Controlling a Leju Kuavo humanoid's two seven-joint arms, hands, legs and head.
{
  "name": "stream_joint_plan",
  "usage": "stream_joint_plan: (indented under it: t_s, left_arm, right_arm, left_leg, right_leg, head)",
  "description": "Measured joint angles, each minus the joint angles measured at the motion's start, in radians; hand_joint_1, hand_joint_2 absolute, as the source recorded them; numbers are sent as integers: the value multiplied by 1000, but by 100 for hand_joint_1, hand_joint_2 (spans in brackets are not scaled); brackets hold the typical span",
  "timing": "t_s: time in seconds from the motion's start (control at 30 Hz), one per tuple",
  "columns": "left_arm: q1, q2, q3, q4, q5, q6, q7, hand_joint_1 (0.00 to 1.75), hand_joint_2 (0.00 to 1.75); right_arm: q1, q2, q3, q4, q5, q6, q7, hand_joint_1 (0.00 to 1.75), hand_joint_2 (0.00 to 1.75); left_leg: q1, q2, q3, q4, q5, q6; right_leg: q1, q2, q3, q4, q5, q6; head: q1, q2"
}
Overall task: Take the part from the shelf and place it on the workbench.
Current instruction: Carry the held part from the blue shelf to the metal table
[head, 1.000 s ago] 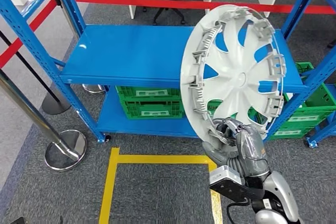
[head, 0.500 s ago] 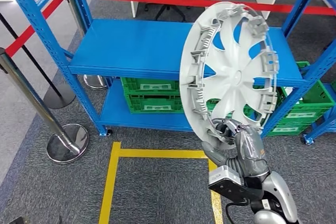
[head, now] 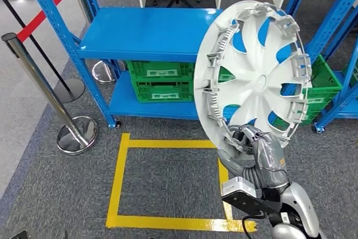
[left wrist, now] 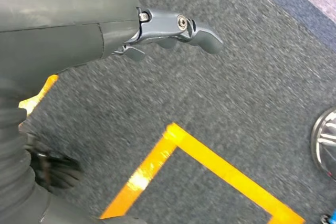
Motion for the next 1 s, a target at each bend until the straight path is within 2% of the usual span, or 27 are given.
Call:
stream_joint_plan:
  t_s: [0.03,0.07,0.13,0.17,0.2,0.27,0.3,0.33,0.37,0.4,0.43,0.47,0.5,0.53,0.57,0.6,0.63,0.67,0.7,0.73,0.77,0.8,0.83,0.87,0.93,0.97,1.0]
  left_arm:
    - [-1,0,0,0,-1,0,0,0,175]
    - [-1,0,0,0,-2,0,0,0,175]
    - [-4,0,0,0,-3,0,0,0,175]
    - [-5,0,0,0,-3,0,0,0,175]
    - [-5,0,0,0,-3,0,0,0,175]
    - [-4,-1,0,0,-4,-1,0,0,175]
    - [-4,-1,0,1,-4,-1,0,0,175]
    - [-4,-2,0,1,-5,-1,0,0,175]
    - [-5,-2,0,1,-5,-1,0,0,175]
    - [-5,-2,0,2,-5,-1,0,0,175]
    - [-6,-1,0,2,-5,-2,0,0,175]
    - [-6,-2,0,2,-5,-2,0,0,175]
    - [-6,-2,0,2,-6,-3,0,0,175]
    - [-6,-3,0,2,-6,-4,0,0,175]
    - [-7,-4,0,3,-6,-5,0,0,175]
    - [-7,-4,0,3,-6,-5,0,0,175]
    - [-7,-5,0,3,-6,-5,-1,0,175]
    - [-7,-5,0,4,-6,-4,-1,0,175]
    - [-7,-5,0,4,-6,-4,-2,0,175]
    - [-7,-5,0,4,-6,-3,-3,0,175]
    - [-7,-4,0,4,-6,-2,-4,0,175]
    - [-6,-4,0,4,-6,-1,-5,0,175]
    - [-5,-4,0,5,-6,0,-5,0,175]
    - [-5,-3,0,5,-6,0,-5,0,175]
    - [-5,-4,0,5,-7,0,-5,0,175]
    - [-5,-4,0,5,-8,0,-5,0,175]
    - [-5,-4,0,5,-8,0,-5,0,175]
  right_arm:
    - [0,0,0,0,0,0,0,175,175]
    - [0,0,0,0,0,0,1,175,175]
    - [0,0,-1,-1,0,-1,1,175,175]
    - [-1,0,-1,-2,0,-1,1,175,175]
    - [-1,0,-2,-3,0,-1,1,175,175]
    - [-1,-1,-2,-3,0,-1,1,175,175]
    - [0,-2,-2,-3,0,-1,1,175,175]
    - [1,-3,-2,-3,0,-1,0,175,175]
    - [1,-4,-2,-3,0,-1,1,175,175]
    - [1,-5,-2,-2,-1,-1,1,175,175]
    - [1,-6,-2,-2,-1,-1,1,175,175]
    - [1,-6,-2,-1,-2,-1,1,175,175]
    - [1,-7,-2,-1,-4,0,1,175,175]
    - [1,-7,-2,0,-4,0,1,175,175]
    - [0,-7,-2,0,-5,0,1,175,175]
    - [0,-7,-2,0,-6,0,1,175,175]
    - [-1,-8,-2,0,-7,1,2,175,175]
    - [-1,-9,-3,1,-9,2,2,175,175]
    - [0,-10,-3,1,-11,2,2,175,175]
    - [1,-11,-3,1,-13,4,1,175,175]
    - [1,-11,-3,1,-15,5,1,175,175]
    - [1,-12,-2,1,-18,6,0,175,175]
    - [1,-12,-2,1,-21,8,0,175,175]
    - [1,-12,-2,1,-23,9,0,175,175]
    - [1,-14,-1,1,-23,15,0,175,175]
    - [1,-15,-1,1,-23,18,0,175,175]
    - [1,-17,0,1,-23,21,1,175,175]
  left_leg:
    - [1,0,32,-21,24,0]
    - [2,0,81,-78,43,3]
    - [0,-1,181,-220,38,12]
    - [-2,-2,209,-270,27,17]
    - [-5,-2,217,-292,20,22]
    - [-7,1,203,-300,33,36]
    - [-6,3,194,-303,44,44]
    - [-4,6,182,-306,57,52]
    - [-3,8,170,-308,69,57]
    - [-4,8,154,-307,81,61]
    - [-5,8,138,-307,93,62]
    - [-6,9,121,-306,106,62]
    - [-6,9,104,-305,119,60]
    - [-6,9,87,-303,132,58]
    - [-6,9,71,-301,143,56]
    - [-6,9,57,-297,152,51]
    - [-7,8,45,-292,160,46]
    - [-9,8,38,-288,169,41]
    - [-9,8,34,-286,178,35]
    - [-9,8,32,-287,187,30]
    - [-8,7,30,-288,192,24]
    - [-7,6,25,-281,182,18]
    - [-6,5,18,-258,156,12]
    - [-4,4,6,-216,116,6]
    - [-3,4,-26,-87,33,-1]
    - [-2,4,-35,-34,13,-2]
    - [-3,4,-33,-10,11,0]
  right_leg:
    - [0,0,-21,9,9,2]
    - [-1,1,-39,19,16,5]
    - [1,0,-68,36,28,13]
    - [1,0,-78,41,35,19]
    - [1,0,-85,43,43,24]
    - [-3,1,-96,43,52,37]
    - [-4,3,-104,53,35,42]
    - [-5,5,-115,79,1,47]
    - [-6,7,-129,124,-50,50]
    - [-6,7,-144,182,-101,53]
    - [-6,8,-155,244,-137,55]
    - [-6,8,-157,293,-148,56]
    - [-6,8,-147,316,-133,57]
    - [-6,8,-122,307,-101,58]
    - [-7,8,-80,264,-68,58]
    - [-7,7,-25,196,-54,58]
    - [-6,8,34,114,-60,55]
    - [-5,8,75,49,-75,51]
    - [-3,9,98,8,-92,46]
    - [-2,9,102,-9,-97,38]
    - [-2,8,92,-5,-91,30]
    - [-3,8,86,-5,-84,22]
    - [-5,6,81,-5,-76,14]
    - [-6,5,77,-5,-69,8]
    - [-3,4,67,-2,-56,2]
    - [-1,5,61,1,-51,1]
    - [1,5,54,5,-48,1]
  head:
    - [0,0]
    - [0,0]
    - [0,0]
    - [1,0]
    - [1,0]
    - [1,0]
    - [2,0]
    - [4,0]
    - [6,0]
    - [8,0]
    - [9,0]
    - [9,0]
    - [9,0]
    - [10,0]
    - [10,0]
    - [10,0]
    - [10,0]
    - [9,0]
    - [9,0]
    - [9,0]
    - [9,0]
    - [8,0]
    - [5,0]
    - [3,0]
    - [0,0]
    - [0,0]
    - [0,0]
